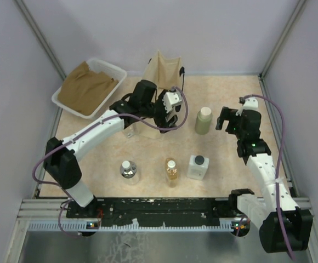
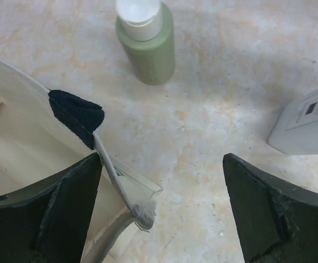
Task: Place the personal care products into the canvas bag
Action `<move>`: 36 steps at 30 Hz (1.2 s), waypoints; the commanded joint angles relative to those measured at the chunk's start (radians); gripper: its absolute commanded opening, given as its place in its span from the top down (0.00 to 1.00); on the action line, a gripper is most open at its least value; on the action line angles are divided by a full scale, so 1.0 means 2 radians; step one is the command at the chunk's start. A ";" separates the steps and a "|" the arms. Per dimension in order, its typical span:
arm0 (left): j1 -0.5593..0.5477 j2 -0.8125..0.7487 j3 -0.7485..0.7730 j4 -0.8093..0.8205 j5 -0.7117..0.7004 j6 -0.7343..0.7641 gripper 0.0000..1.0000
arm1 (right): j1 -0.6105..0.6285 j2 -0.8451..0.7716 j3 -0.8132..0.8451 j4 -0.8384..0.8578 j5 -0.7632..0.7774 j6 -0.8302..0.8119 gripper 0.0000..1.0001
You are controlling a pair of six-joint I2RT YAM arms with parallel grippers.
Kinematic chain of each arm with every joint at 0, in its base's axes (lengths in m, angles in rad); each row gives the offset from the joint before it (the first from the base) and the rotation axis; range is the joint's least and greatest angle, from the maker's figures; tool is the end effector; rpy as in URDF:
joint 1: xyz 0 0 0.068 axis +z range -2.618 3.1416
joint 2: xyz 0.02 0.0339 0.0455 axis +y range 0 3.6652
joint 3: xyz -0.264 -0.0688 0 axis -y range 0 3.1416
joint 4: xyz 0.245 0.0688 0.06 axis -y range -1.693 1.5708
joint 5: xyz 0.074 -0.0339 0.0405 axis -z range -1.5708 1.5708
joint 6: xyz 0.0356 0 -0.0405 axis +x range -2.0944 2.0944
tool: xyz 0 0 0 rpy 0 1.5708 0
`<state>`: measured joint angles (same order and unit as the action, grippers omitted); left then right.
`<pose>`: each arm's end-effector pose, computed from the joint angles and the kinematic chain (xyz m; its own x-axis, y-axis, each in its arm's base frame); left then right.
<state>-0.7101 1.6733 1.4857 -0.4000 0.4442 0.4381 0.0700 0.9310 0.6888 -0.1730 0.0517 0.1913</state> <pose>0.2837 -0.2641 0.3305 -0.0159 0.5188 -0.8547 0.9570 0.2556 0.1373 0.2145 0.0132 0.2806 -0.3994 0.1623 -0.9023 0.0542 0.9867 0.1535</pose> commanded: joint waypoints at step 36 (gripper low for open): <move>-0.066 -0.137 -0.027 0.027 -0.191 -0.090 0.01 | 0.003 0.038 0.053 0.013 -0.078 0.037 0.01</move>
<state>-0.8360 1.4548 1.3735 -0.3603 0.2493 0.2985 0.0700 0.9871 0.7277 -0.1848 -0.0128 0.2893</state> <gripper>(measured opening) 0.990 0.992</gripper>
